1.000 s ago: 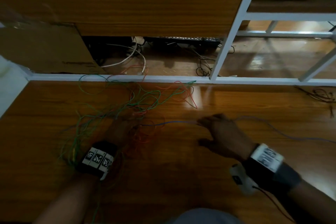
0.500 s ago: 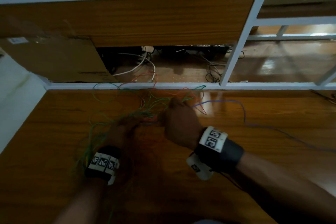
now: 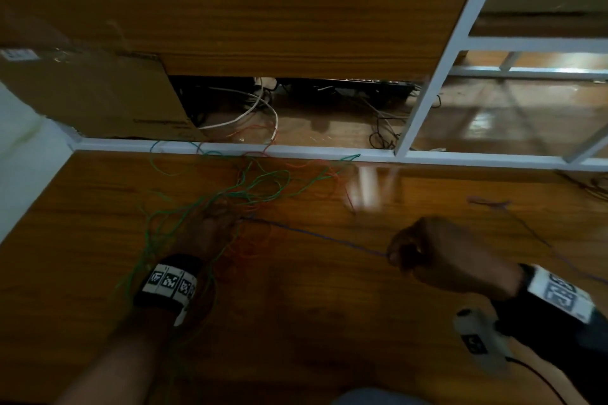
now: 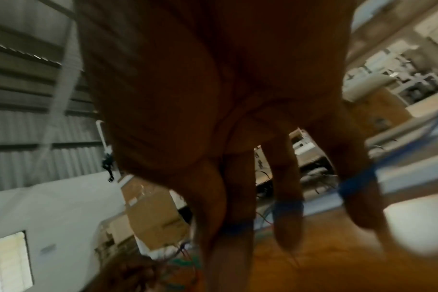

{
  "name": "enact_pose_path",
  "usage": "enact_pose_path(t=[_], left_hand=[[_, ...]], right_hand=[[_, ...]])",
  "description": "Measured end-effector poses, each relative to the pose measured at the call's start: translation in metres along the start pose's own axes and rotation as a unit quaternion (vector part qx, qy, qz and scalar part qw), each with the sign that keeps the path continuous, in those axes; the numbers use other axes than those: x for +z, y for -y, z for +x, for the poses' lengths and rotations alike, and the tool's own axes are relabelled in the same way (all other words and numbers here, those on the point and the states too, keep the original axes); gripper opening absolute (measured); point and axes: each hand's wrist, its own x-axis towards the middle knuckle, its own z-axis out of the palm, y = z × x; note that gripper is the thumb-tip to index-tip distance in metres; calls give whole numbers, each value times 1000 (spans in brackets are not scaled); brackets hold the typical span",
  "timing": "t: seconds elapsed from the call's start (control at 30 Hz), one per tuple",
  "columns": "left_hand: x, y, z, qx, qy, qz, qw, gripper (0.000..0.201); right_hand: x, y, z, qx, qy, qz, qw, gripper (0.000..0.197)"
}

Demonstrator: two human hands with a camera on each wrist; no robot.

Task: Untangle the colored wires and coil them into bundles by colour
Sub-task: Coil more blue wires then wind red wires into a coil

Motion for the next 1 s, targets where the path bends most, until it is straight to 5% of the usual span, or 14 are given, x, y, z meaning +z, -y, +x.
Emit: enact_pose_path(t=[0.07, 0.13, 0.2, 0.33, 0.47, 0.53, 0.63, 0.77, 1.0], left_hand=[[3, -7, 3, 9, 12, 16, 1000, 34], [8, -1, 5, -29, 22, 37, 999, 39], [15, 9, 2, -14, 31, 35, 999, 53], [19, 19, -1, 19, 20, 50, 998, 43], [11, -11, -3, 18, 1, -3, 1000, 44], [12, -18, -4, -34, 10, 17, 999, 38], [18, -10, -4, -103, 29, 19, 994, 46], [2, -17, -9, -129, -11, -27, 991, 44], [-27, -45, -5, -158, -27, -116, 980, 24]], right_hand=[[13, -7, 6, 38, 128, -39, 990, 22], [30, -6, 20, 38, 163, -63, 984, 54], [42, 8, 43, 32, 104, -37, 993, 63], [62, 55, 110, -28, -5, 53, 998, 37], [78, 100, 158, -41, 7, 92, 995, 24], [82, 113, 169, -23, 6, 98, 995, 24], [72, 124, 155, -31, 2, 64, 997, 23], [47, 120, 124, -73, -111, 4, 991, 31], [26, 57, 78, -67, -182, -18, 981, 24]])
